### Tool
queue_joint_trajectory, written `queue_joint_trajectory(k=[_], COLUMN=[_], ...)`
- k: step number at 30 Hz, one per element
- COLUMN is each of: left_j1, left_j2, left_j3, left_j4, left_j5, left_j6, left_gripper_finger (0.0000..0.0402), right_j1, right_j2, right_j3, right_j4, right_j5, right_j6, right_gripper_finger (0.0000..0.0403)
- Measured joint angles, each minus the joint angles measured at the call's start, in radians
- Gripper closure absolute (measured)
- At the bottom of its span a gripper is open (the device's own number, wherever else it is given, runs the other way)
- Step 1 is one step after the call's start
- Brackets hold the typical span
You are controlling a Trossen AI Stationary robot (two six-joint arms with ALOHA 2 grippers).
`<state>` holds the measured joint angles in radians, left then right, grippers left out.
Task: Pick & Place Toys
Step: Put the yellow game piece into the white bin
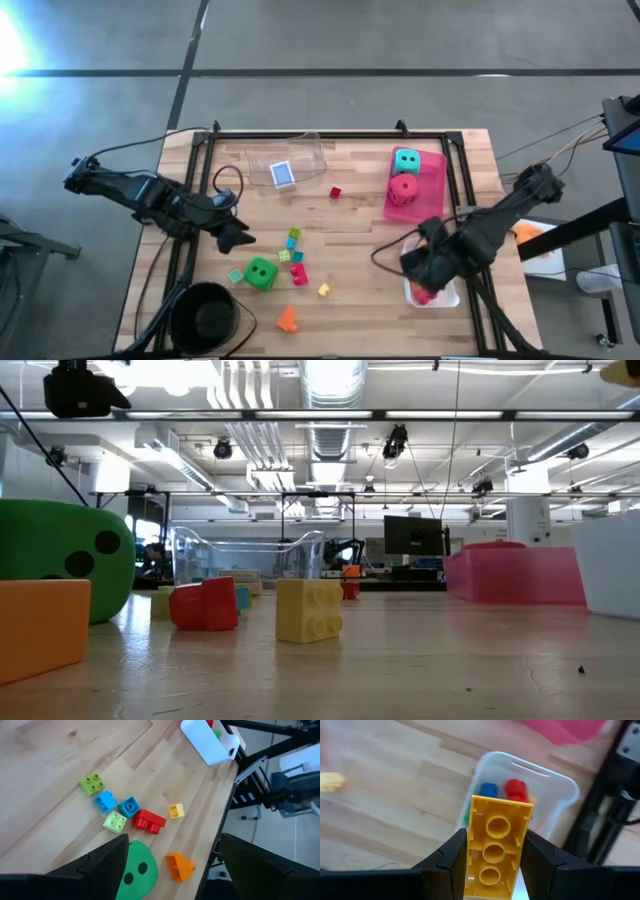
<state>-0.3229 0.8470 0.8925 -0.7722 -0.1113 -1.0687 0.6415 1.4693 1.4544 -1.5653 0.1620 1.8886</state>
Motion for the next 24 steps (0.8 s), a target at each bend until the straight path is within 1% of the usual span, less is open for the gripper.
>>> queue_joint_trajectory(k=[3, 6, 11, 14, 17, 24], left_j1=[0.0, 0.004, 0.019, 0.033, 0.039, 0.039], left_j2=[0.001, 0.001, 0.002, 0.002, 0.002, 0.002], left_j3=[0.0, 0.0, 0.0, 0.0, 0.0, 0.0], left_j4=[-0.002, -0.002, -0.002, -0.002, -0.002, -0.003], left_j5=[0.0, -0.001, -0.004, -0.004, -0.004, -0.004], left_j6=[-0.028, -0.052, -0.072, -0.082, -0.085, -0.088], left_gripper_finger=[0.0085, 0.0085, 0.0085, 0.0085, 0.0085, 0.0085], right_j1=[0.0, 0.0, -0.002, -0.003, -0.008, -0.056], right_j2=[-0.062, -0.106, -0.144, -0.146, -0.132, -0.097], right_j3=[-0.09, -0.185, -0.333, -0.402, -0.442, -0.521], right_j4=[0.009, 0.033, 0.21, 0.27, 0.281, 0.459], right_j5=[-0.035, -0.04, -0.043, -0.053, -0.056, -0.058], right_j6=[0.049, 0.108, 0.11, 0.121, 0.125, 0.068], right_gripper_finger=[0.0271, 0.0271, 0.0271, 0.0271, 0.0271, 0.0271])
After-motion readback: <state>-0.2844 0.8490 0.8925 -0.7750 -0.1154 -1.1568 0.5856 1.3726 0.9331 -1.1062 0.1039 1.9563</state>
